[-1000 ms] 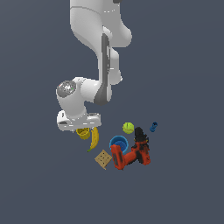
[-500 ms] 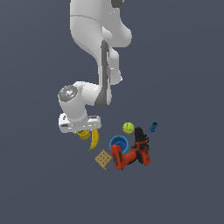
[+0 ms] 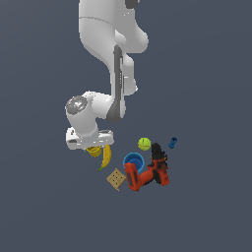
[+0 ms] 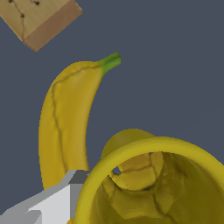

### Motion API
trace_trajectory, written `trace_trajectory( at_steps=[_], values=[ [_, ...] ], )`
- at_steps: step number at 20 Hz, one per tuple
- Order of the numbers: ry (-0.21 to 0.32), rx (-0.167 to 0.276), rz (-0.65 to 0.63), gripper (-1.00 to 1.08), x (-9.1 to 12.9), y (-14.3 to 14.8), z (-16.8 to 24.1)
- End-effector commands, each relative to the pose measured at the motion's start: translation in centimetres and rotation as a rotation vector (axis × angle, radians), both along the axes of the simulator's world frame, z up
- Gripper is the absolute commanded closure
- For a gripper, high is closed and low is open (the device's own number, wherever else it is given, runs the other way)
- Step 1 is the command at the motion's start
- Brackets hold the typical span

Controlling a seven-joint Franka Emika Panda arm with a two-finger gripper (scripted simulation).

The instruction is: Pick up a designated object from a clutter of objects.

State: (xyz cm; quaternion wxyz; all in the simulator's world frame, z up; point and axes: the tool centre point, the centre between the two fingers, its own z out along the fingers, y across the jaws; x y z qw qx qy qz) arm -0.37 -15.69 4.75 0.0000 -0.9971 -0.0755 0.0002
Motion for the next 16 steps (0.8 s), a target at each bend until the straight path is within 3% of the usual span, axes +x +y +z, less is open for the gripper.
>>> trace_trajectory(
  at_steps=[1,8,16],
  values=[
    [-0.001,0.000,0.000,1.08,0.1,0.0,0.2],
    [-0.001,0.000,0.000,1.08,0.8,-0.2,2.6],
    [-0.001,-0.001,0.000,1.08,2.6,-0.8,8.4]
  ],
)
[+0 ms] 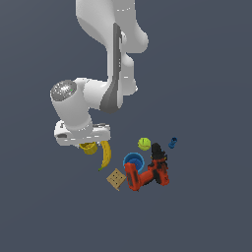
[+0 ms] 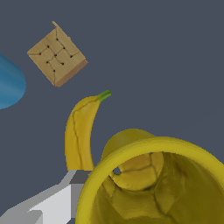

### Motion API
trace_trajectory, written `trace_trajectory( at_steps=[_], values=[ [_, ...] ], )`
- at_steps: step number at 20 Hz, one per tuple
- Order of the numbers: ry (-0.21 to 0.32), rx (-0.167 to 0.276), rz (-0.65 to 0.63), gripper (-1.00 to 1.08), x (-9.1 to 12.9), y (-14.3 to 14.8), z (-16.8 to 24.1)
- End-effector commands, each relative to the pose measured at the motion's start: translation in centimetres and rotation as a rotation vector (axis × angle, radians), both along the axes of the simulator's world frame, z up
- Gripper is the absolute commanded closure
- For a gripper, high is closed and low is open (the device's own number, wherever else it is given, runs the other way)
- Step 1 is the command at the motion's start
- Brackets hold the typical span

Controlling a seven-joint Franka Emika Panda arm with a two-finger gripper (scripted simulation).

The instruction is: Pick up a designated object from a clutter of objects.

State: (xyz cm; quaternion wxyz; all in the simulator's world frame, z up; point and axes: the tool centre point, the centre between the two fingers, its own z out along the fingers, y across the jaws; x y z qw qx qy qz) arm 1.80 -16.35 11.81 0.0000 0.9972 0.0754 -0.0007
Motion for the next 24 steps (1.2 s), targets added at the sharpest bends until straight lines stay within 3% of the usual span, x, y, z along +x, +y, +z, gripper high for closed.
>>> trace_trajectory(
  at_steps=[1,24],
  values=[
    [-0.002,-0.001,0.000,1.08,0.7,-0.2,2.3],
    [-0.001,-0.001,0.001,1.08,7.5,-2.2,22.8]
  ],
)
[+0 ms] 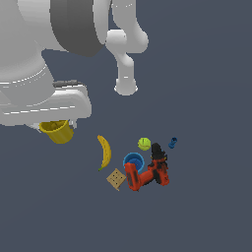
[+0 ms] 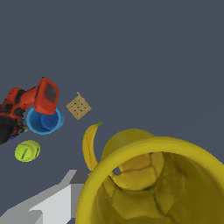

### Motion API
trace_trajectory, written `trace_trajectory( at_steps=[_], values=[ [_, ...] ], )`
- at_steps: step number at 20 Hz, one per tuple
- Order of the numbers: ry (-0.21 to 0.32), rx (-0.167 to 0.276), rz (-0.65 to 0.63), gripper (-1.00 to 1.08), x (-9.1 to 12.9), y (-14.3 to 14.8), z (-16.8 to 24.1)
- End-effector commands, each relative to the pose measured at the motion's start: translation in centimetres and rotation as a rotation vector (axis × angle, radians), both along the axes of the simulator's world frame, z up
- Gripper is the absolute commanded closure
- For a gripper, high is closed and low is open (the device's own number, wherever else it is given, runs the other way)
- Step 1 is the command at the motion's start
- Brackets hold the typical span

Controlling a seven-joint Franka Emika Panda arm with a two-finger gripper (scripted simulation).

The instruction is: Pick up a designated object from a clutter of objects.

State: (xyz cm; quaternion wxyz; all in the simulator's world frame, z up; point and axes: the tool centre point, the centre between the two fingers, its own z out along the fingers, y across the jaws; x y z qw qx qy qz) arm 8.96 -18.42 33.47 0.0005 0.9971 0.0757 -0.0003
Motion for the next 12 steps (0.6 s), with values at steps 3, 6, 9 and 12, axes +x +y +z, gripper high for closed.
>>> trace_trajectory(
  at_steps=[3,6,9,12],
  values=[
    [0.000,0.000,0.000,1.08,1.0,-0.3,3.0],
    [0.000,0.000,0.001,1.08,1.7,-0.5,4.7],
    [0.000,0.000,0.001,1.08,2.3,-0.6,6.2],
    [-0.001,0.001,0.001,1.08,2.8,-0.8,7.5]
  ],
)
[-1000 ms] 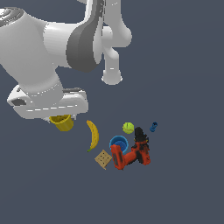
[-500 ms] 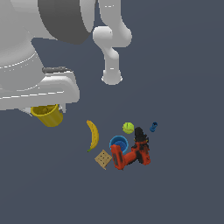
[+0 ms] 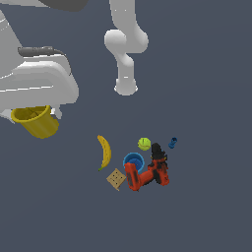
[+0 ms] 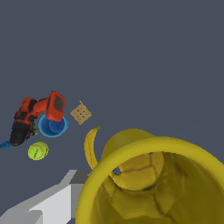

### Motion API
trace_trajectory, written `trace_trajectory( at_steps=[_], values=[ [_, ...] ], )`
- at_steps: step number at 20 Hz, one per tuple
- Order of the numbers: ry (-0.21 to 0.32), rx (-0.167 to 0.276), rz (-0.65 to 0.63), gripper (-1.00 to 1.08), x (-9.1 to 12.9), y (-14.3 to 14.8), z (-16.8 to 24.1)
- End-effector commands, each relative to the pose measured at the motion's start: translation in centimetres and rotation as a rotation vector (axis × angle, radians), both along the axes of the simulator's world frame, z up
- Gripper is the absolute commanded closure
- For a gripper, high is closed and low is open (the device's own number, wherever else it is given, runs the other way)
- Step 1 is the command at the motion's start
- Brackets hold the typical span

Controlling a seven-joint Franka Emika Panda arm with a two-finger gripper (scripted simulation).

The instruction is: Pick up a designated object from a clutter of objects.

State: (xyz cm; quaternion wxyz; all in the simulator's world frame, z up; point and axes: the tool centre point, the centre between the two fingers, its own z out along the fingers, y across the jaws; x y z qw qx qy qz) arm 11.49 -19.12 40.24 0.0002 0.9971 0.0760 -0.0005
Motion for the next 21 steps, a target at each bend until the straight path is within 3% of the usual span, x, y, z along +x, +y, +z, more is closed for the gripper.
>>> trace_trajectory(
  at_steps=[1,21],
  values=[
    [-0.001,0.000,0.000,1.08,0.4,-0.1,1.2],
    [-0.001,0.000,0.001,1.08,1.8,-0.5,4.3]
  ],
)
